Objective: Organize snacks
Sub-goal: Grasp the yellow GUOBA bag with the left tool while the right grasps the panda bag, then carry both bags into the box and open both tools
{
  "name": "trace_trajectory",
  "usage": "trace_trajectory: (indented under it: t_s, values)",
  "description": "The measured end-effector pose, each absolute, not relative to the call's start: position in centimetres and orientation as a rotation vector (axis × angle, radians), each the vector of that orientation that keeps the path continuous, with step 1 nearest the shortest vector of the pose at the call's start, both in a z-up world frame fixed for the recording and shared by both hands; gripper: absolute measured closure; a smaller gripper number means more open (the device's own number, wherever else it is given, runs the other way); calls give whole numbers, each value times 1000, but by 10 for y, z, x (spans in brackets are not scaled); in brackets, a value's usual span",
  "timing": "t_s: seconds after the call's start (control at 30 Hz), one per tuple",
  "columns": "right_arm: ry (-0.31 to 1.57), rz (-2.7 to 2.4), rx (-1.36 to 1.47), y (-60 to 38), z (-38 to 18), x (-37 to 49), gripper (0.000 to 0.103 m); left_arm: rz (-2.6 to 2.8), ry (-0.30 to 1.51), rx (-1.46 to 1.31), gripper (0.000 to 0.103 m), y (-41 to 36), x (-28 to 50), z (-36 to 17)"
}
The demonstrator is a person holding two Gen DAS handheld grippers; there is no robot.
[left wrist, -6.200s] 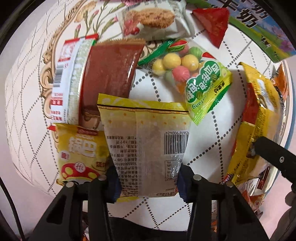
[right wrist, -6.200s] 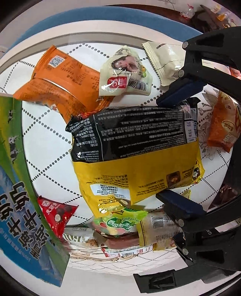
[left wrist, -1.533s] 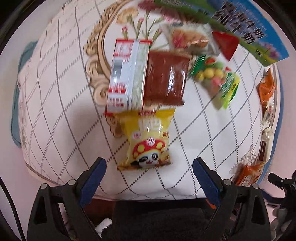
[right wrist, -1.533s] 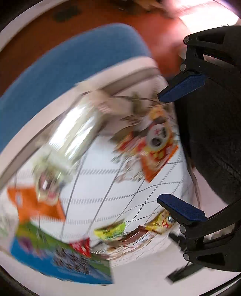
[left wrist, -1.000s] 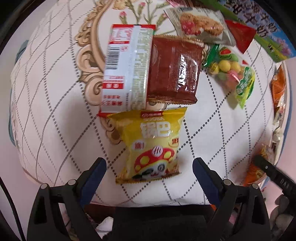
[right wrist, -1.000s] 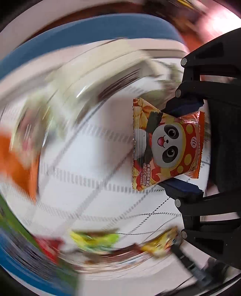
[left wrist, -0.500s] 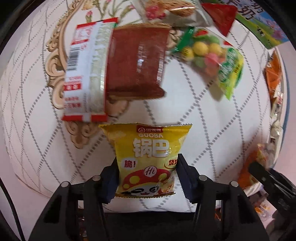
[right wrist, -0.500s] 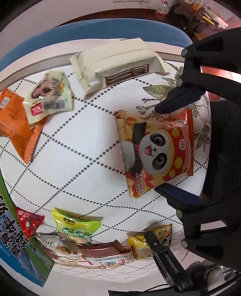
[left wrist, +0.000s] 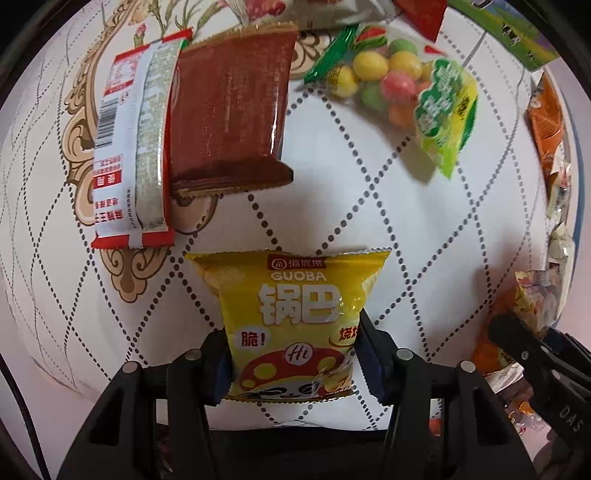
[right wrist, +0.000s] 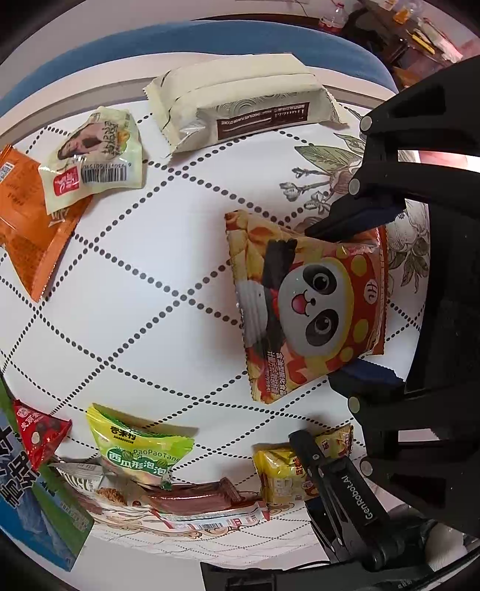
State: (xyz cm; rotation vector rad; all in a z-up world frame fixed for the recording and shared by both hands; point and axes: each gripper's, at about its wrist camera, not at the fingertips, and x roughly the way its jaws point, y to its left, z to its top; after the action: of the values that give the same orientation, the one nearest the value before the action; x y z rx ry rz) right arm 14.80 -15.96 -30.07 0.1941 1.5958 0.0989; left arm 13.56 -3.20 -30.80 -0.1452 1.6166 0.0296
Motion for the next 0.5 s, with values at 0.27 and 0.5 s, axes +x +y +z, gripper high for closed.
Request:
trace_trajectory:
  t_s: [0.27, 0.5]
  values:
    - [1527, 161, 252, -182, -258, 159, 50, -29, 1523, -185, 58, -47, 142, -256]
    - [1416, 243, 311, -200, -187, 196, 50, -122, 1376, -243, 58, -62, 181, -174]
